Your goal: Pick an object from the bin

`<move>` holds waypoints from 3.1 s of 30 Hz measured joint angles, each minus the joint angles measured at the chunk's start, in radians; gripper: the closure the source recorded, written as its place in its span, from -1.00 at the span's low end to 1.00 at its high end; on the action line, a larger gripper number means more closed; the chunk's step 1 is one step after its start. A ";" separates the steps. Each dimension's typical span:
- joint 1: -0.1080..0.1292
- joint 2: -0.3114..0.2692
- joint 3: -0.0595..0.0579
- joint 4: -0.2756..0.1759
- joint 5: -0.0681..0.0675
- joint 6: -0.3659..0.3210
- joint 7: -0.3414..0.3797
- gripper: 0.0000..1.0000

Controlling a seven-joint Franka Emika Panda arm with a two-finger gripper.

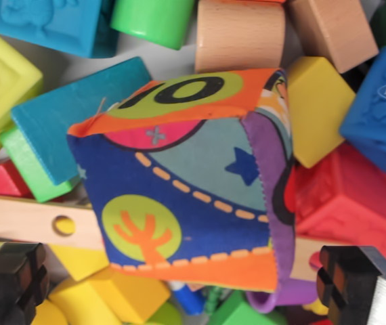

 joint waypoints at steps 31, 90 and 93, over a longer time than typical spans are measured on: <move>0.005 0.106 -0.006 -0.001 -0.007 0.109 0.005 1.00; 0.006 -0.066 -0.005 0.003 0.001 -0.060 0.000 1.00; 0.006 -0.087 -0.005 0.006 0.003 -0.085 -0.001 1.00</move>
